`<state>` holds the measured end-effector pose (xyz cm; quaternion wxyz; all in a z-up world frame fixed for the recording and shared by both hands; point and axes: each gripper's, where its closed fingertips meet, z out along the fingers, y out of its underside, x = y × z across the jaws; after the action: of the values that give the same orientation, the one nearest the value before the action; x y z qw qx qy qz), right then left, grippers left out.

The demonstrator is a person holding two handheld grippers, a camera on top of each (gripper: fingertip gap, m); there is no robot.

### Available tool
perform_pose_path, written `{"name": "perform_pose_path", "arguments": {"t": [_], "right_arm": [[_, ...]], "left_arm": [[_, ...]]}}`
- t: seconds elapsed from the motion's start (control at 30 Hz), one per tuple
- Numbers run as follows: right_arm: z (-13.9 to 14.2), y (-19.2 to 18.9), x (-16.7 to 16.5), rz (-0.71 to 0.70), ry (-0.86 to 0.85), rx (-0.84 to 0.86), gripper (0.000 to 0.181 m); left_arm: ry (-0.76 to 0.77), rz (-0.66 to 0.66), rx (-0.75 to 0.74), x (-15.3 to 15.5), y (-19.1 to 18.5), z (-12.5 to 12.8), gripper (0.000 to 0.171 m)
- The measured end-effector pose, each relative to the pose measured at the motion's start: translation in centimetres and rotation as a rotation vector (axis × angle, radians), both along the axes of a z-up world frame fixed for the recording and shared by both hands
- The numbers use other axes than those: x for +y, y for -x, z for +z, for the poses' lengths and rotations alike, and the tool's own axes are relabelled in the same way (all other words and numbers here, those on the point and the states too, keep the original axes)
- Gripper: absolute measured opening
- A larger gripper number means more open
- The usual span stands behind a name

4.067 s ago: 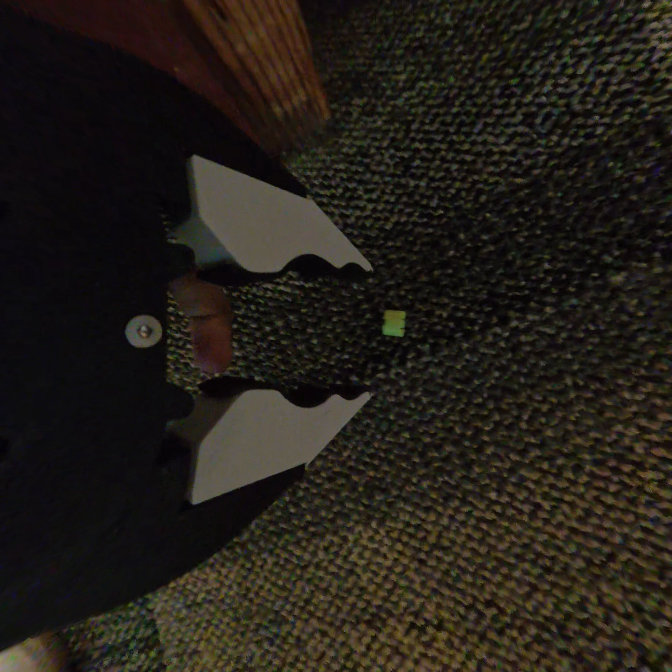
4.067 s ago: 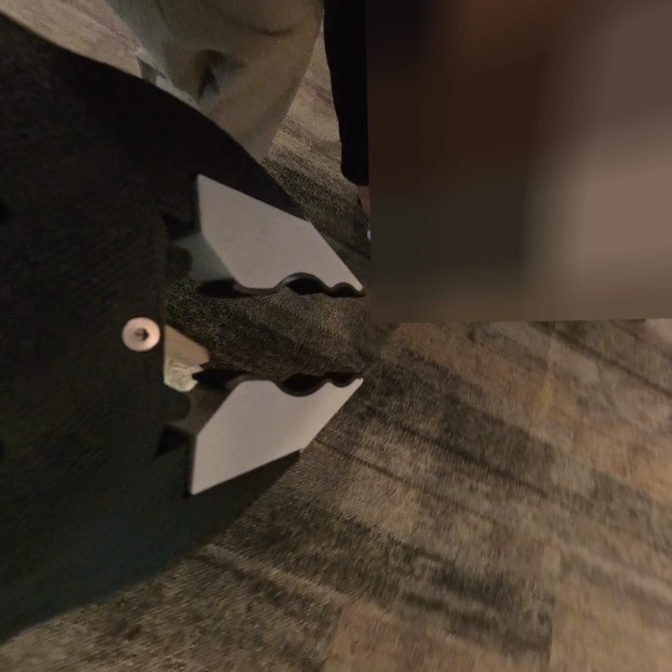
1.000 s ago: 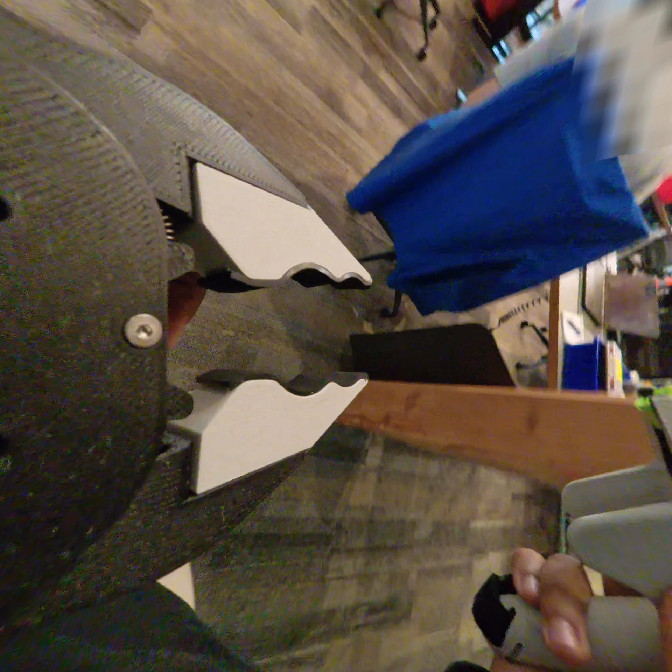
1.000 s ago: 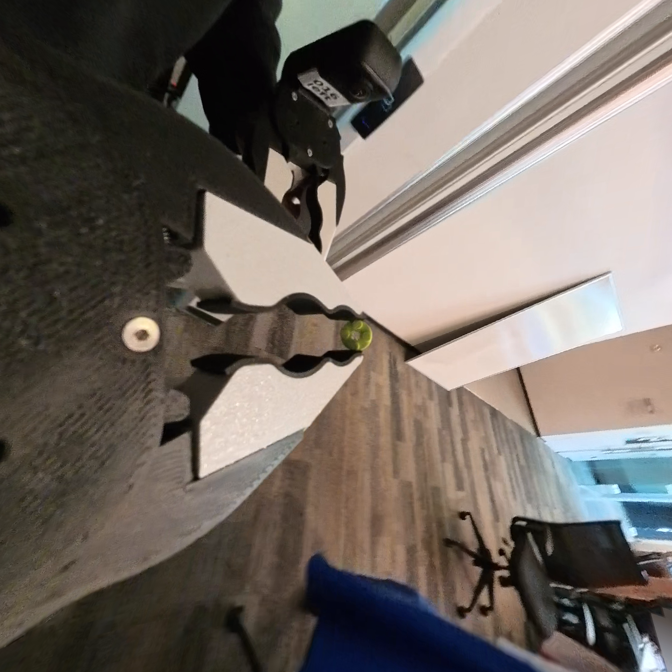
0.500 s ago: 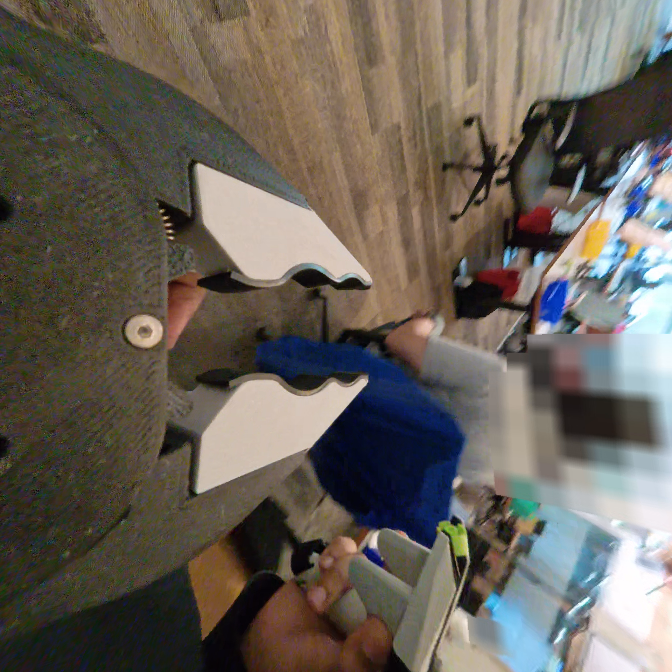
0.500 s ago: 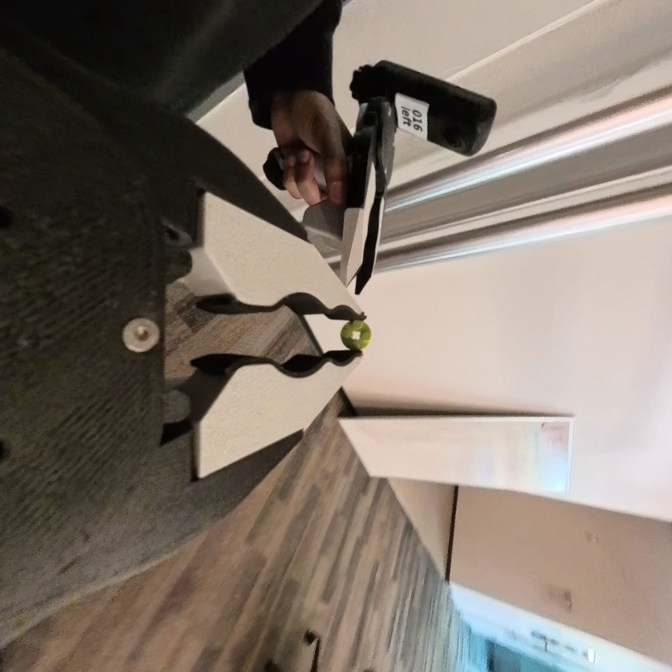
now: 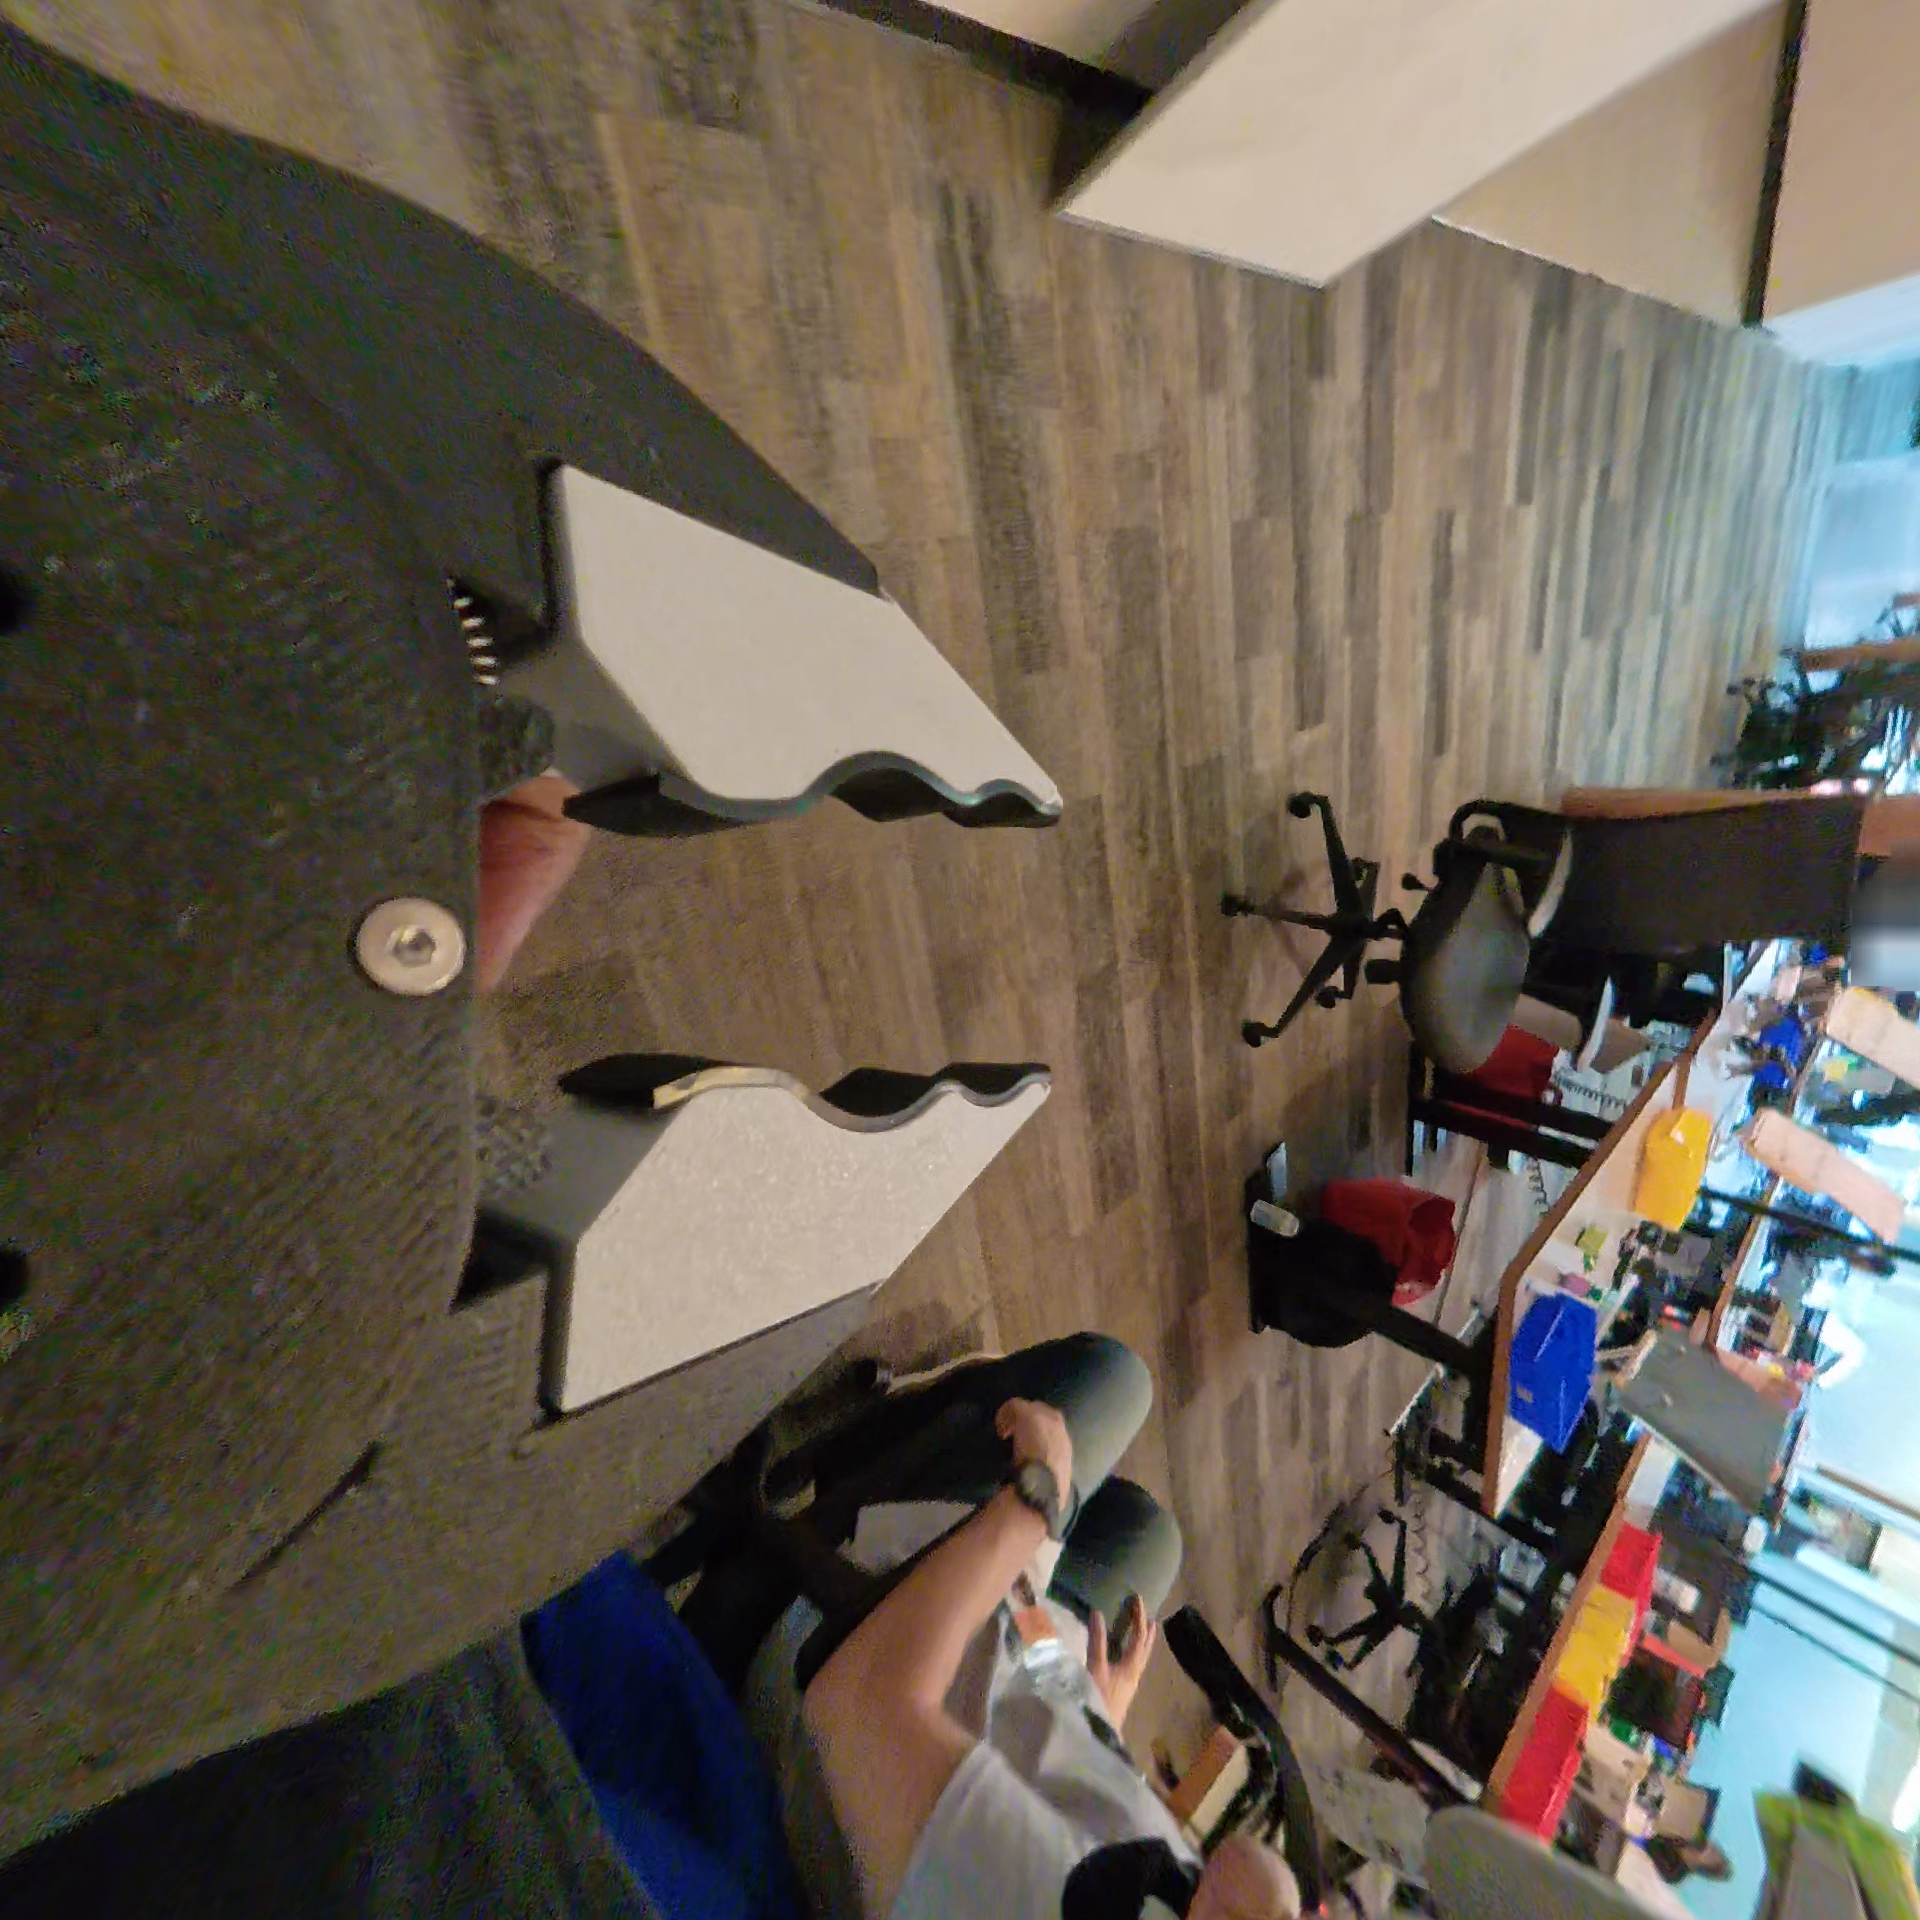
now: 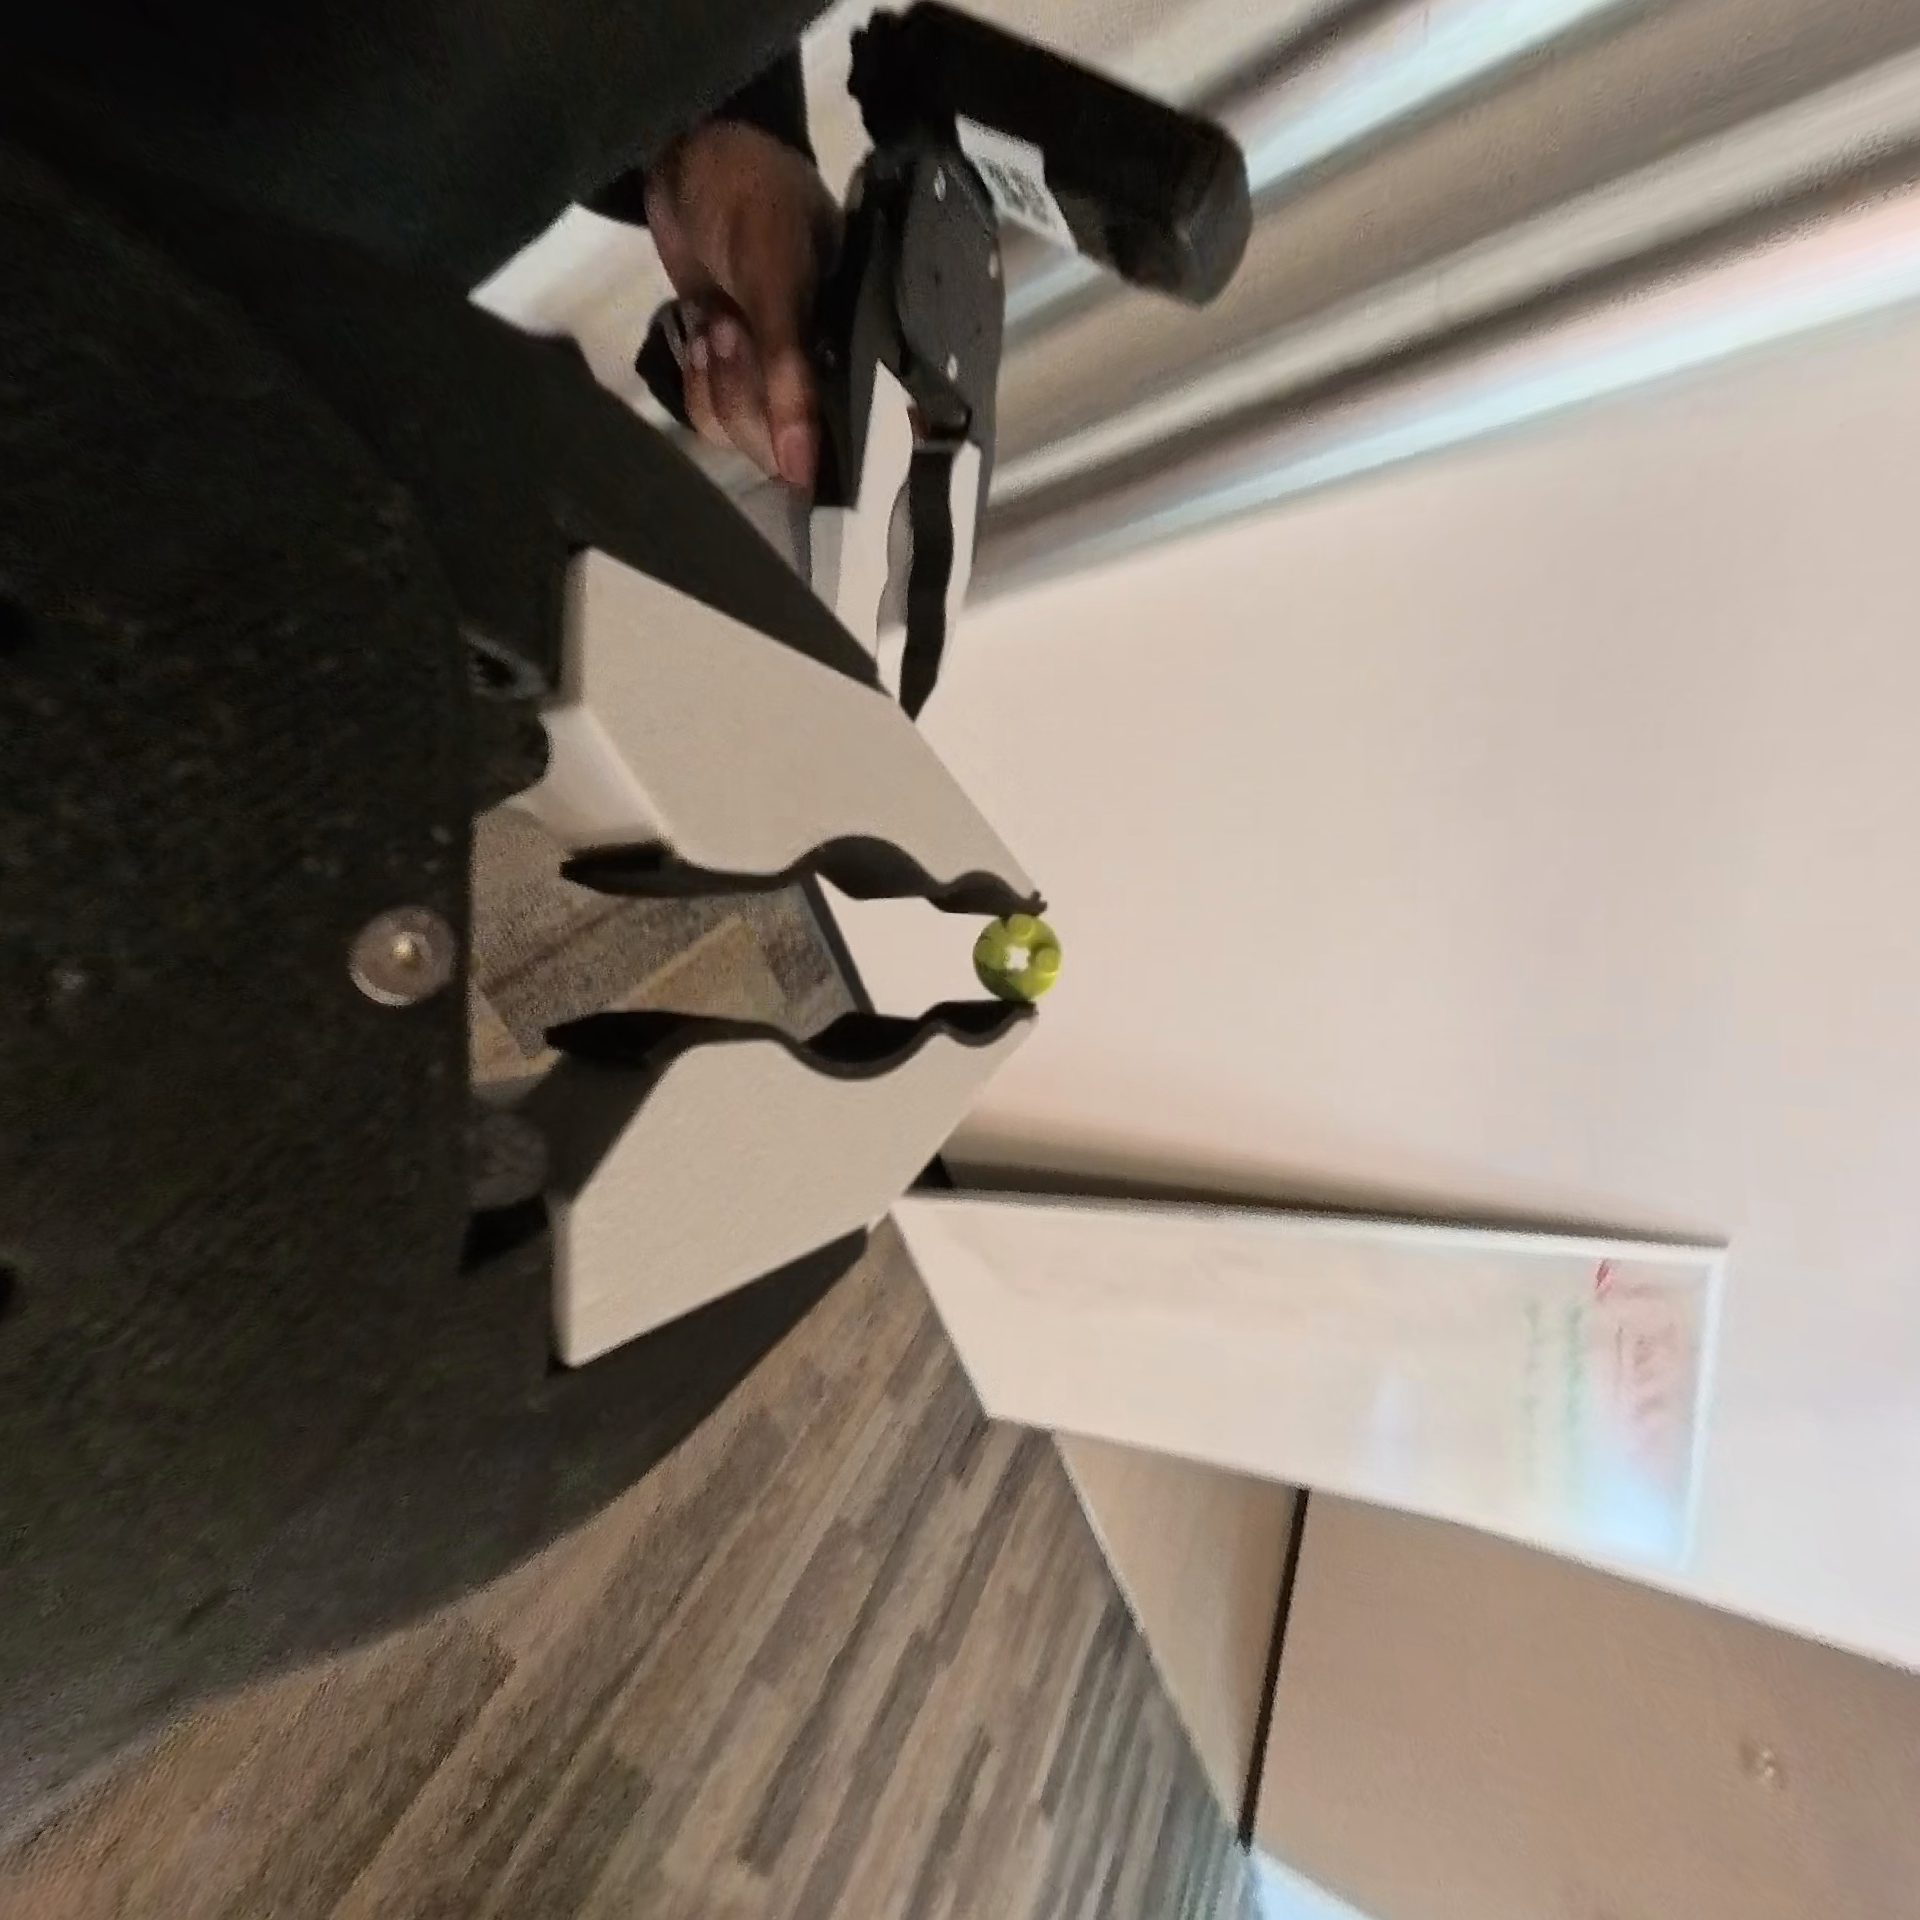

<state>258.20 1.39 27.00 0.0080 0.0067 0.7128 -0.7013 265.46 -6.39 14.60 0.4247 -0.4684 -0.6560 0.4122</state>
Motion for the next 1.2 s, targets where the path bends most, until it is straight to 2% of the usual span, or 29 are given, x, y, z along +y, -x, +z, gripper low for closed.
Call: {"name": "perform_pose_path", "arguments": {"t": [0.17,0.27,0.37,0.5,0.57,0.63,0.73,0.8,0.87,0.93,1.07,1.13,1.2], "right_arm": [[2.7,13.9,-13.1,-0.061,-0.008,0.026,0.014],[2.0,23.5,-18.9,-0.128,-0.009,0.061,0.014],[-0.7,34.2,-24.1,-0.193,0.010,-0.006,0.014],[-6.0,49.6,-31.5,-0.263,-0.041,-0.007,0.014],[-6.9,57.5,-35.1,-0.261,-0.043,-0.022,0.014],[-6.3,65.7,-38.0,-0.282,-0.043,-0.037,0.014],[-2.4,76.5,-40.4,-0.339,-0.004,-0.038,0.014],[-0.9,83.7,-41.5,-0.392,-0.036,-0.056,0.014],[-1.8,91.1,-42.3,-0.456,-0.105,-0.097,0.015],[-3.6,98.6,-42.6,-0.537,-0.137,-0.137,0.015],[-7.3,112.5,-41.0,-0.782,-0.170,-0.204,0.015],[-8.6,118.7,-39.1,-0.935,-0.179,-0.239,0.015],[-8.1,123.9,-37.6,-1.040,-0.120,-0.303,0.015]], "left_arm": [[0.056,-0.179,0.043,-12.3,15.4,4.6,0.043],[0.115,-0.225,0.055,-19.6,25.2,6.0,0.043],[0.093,-0.258,0.032,-25.5,35.7,4.8,0.043],[0.043,-0.266,-0.048,-32.3,50.1,0.5,0.043],[0.014,-0.298,-0.082,-34.6,58.0,-0.3,0.043],[-0.004,-0.350,-0.079,-36.3,66.1,1.0,0.043],[0.020,-0.447,-0.069,-38.8,78.0,3.8,0.046],[0.005,-0.503,-0.130,-40.6,85.6,3.8,0.049],[-0.037,-0.589,-0.165,-42.0,93.0,2.6,0.050],[-0.051,-0.680,-0.205,-43.1,100.4,0.1,0.051],[-0.060,-0.902,-0.227,-43.5,115.2,-4.4,0.051],[-0.038,-1.041,-0.235,-42.8,122.3,-5.4,0.051],[-0.026,-1.193,-0.253,-41.4,128.5,-5.1,0.051]]}}
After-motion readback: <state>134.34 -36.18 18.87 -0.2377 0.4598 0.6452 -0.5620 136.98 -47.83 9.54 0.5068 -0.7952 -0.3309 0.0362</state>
